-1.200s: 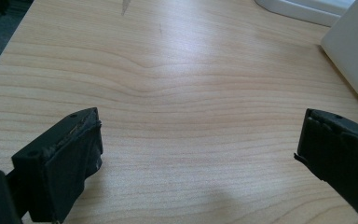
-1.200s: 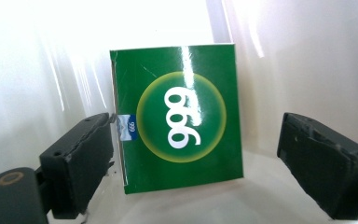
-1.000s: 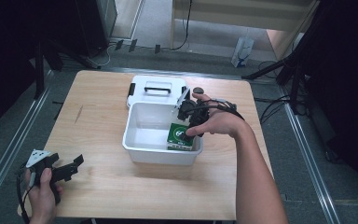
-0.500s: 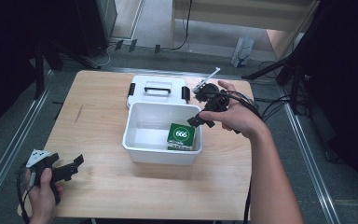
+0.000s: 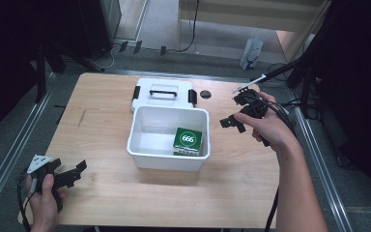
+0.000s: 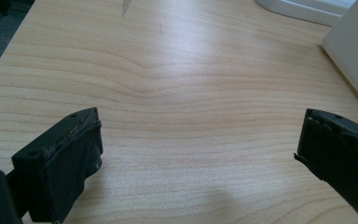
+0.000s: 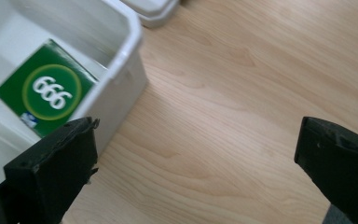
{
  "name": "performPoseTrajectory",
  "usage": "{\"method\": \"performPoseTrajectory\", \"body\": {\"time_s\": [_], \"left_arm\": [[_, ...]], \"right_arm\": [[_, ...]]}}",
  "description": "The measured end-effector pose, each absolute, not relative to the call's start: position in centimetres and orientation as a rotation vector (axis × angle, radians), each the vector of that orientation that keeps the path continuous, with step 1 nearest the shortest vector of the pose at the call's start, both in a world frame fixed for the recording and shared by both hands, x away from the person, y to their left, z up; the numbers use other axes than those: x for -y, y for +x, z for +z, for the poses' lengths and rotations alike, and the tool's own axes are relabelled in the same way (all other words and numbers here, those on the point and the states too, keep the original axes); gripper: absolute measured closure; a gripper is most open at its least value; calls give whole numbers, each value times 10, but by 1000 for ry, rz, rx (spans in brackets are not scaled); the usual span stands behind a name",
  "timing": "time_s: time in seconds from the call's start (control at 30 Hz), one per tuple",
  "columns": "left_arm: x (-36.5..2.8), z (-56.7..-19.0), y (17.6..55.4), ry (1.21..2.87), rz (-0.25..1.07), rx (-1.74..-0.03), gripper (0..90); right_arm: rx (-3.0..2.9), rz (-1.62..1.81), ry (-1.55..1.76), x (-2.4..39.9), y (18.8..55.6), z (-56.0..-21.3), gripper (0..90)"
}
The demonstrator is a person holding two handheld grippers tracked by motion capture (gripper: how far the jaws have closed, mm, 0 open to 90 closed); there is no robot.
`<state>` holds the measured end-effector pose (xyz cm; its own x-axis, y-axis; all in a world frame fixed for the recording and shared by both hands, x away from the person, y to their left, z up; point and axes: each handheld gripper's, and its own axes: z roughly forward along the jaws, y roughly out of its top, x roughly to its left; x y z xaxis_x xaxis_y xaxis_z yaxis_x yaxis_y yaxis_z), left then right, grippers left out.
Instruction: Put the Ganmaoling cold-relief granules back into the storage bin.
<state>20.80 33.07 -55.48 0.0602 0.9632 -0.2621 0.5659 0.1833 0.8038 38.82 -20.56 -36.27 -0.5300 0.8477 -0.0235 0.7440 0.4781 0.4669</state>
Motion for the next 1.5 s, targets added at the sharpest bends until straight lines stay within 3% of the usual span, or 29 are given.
{"method": "performPoseTrajectory", "body": {"time_s": [0.3,0.63,1.1,1.5], "left_arm": [[-331,-555,208,1491,595,-1611,6],[-331,-555,208,1492,596,-1611,6],[-331,-555,207,1482,599,-1617,6],[-330,-555,207,1480,601,-1618,6]], "right_arm": [[-2344,560,1491,242,378,-389,0],[-2136,647,1550,283,350,-444,0],[-1899,818,1528,314,301,-502,0],[-1827,886,1460,329,259,-528,0]]}}
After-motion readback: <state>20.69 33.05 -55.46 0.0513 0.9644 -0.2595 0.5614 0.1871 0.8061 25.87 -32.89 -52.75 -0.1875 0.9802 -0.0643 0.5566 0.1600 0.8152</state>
